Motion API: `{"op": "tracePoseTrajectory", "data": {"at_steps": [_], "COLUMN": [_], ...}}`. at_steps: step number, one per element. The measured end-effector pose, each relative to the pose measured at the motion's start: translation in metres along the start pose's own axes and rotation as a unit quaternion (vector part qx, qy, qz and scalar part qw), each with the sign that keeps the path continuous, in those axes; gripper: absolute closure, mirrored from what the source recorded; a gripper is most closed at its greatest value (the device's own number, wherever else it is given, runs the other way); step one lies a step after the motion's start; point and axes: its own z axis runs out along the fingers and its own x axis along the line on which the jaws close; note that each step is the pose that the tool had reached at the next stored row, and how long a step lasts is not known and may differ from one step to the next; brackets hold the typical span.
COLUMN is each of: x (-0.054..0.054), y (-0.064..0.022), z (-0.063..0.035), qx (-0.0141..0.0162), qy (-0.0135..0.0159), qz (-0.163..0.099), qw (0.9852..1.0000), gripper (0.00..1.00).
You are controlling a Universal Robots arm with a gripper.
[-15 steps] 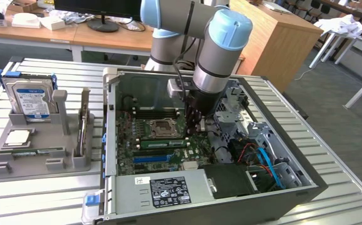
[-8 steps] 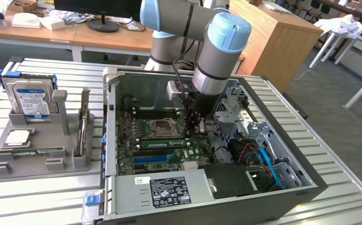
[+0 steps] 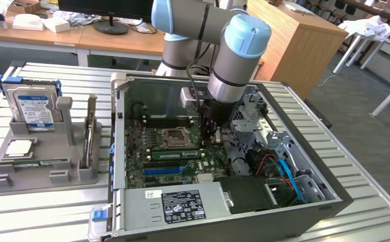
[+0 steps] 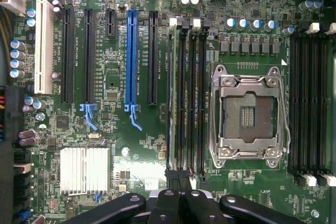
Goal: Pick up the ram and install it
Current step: 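Press down the ram until it locks into place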
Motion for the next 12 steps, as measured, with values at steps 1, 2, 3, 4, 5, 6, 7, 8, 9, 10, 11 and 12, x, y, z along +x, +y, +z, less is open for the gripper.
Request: {"op": "tracePoseTrajectory", "data": {"at_steps": [1, 2, 3, 4, 5, 6, 7, 8, 9, 10, 11, 12], "x": [0.0, 0.0, 0.0, 0.0, 0.0001, 0.0001, 0.0001, 0.0001, 0.0001, 0.0, 0.0, 0.0001], "y": [0.0, -0.0001, -0.0002, -0.0003, -0.0004, -0.0004, -0.0004, -0.0005, -0.0005, -0.0005, -0.0005, -0.0005], "z": [0.0001, 0.0006, 0.0011, 0.0016, 0.0019, 0.0022, 0.0021, 0.0021, 0.0022, 0.0025, 0.003, 0.0034], "qx": [0.0, 0.0, 0.0001, 0.0, 0.0, 0.0, 0.0, 0.0, 0.0, 0.0001, 0.0001, 0.0001], "qy": [0.0, -0.0002, -0.0002, -0.0002, -0.0001, -0.0001, -0.0001, -0.0001, -0.0003, -0.0012, -0.0018, -0.0019], "qz": [0.0, 0.0, 0.0, 0.0, 0.0, 0.0, 0.0, 0.0, 0.0, 0.0, 0.0, 0.0], "qw": [1.0, 1.0, 1.0, 1.0, 1.0, 1.0, 1.0, 1.0, 1.0, 1.0, 1.0, 1.0], "gripper": [0.9, 0.9, 0.9, 0.9, 0.9, 0.9, 0.9, 0.9, 0.9, 0.9, 0.9, 0.9]}}
